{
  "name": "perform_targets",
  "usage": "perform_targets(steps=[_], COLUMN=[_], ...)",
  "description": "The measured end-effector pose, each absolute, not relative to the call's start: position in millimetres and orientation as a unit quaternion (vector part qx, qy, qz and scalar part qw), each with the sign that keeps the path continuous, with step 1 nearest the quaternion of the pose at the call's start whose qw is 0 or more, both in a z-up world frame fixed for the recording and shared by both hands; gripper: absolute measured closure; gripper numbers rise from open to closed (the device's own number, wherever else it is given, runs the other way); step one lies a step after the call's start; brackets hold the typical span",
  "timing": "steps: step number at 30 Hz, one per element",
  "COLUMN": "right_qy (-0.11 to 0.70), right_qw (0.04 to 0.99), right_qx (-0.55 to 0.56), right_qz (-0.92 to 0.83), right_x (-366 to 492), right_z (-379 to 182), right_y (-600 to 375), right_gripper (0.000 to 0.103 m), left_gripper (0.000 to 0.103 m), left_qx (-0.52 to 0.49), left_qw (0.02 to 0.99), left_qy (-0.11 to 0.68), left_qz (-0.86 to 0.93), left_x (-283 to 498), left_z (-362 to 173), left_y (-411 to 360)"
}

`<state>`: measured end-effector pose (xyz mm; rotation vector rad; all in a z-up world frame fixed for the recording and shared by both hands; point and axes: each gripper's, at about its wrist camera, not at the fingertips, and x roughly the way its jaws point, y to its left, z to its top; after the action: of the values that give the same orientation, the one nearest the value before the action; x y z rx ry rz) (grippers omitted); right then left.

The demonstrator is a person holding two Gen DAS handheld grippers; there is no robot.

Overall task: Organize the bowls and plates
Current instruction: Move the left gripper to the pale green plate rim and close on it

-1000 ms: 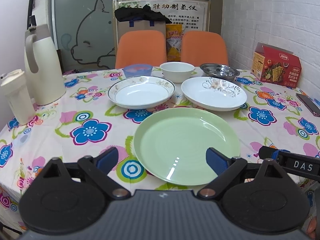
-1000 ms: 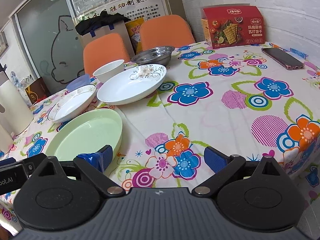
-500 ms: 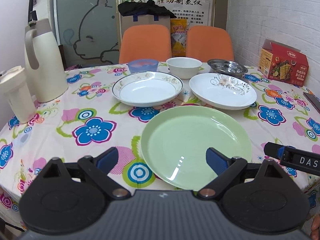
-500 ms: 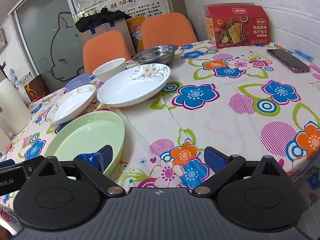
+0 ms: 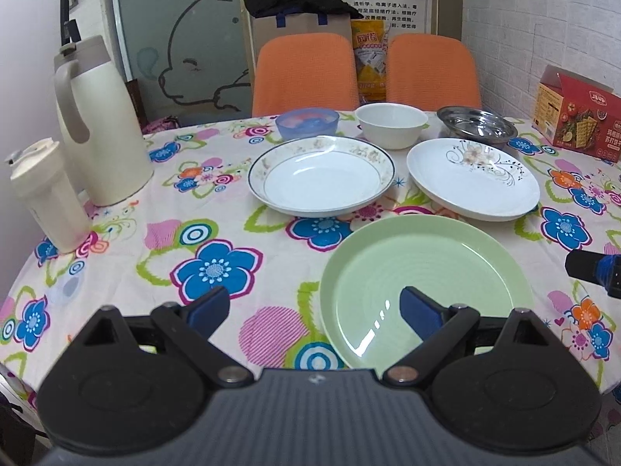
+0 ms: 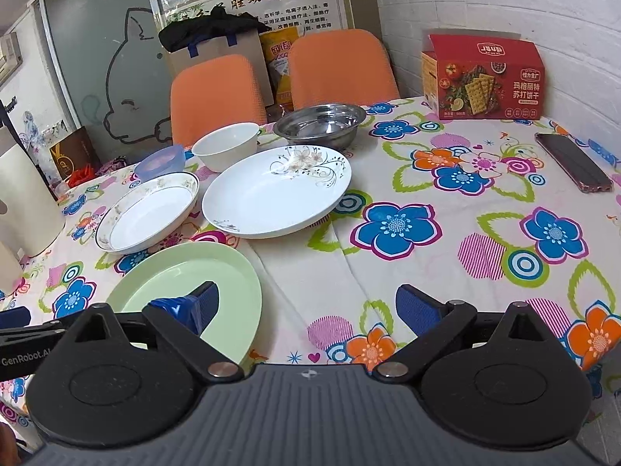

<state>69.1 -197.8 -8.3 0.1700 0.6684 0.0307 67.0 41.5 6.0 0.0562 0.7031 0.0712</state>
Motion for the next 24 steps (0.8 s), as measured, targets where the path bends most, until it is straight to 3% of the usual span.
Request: perform_targets(steps=[24], right_qy=[0.384], right_qw=[0.919], right_qx=[0.049], right_qz=[0.078], right_x=[99], right_z=[-46], right_y=[-161], right_gripper=[0.018], left_gripper=[0.01], left_qx=[-0.026], left_qw=[0.915], left_qy=[0.404], left_qz=[0.002], left_x=[104], left_z=[-23], left_y=[68])
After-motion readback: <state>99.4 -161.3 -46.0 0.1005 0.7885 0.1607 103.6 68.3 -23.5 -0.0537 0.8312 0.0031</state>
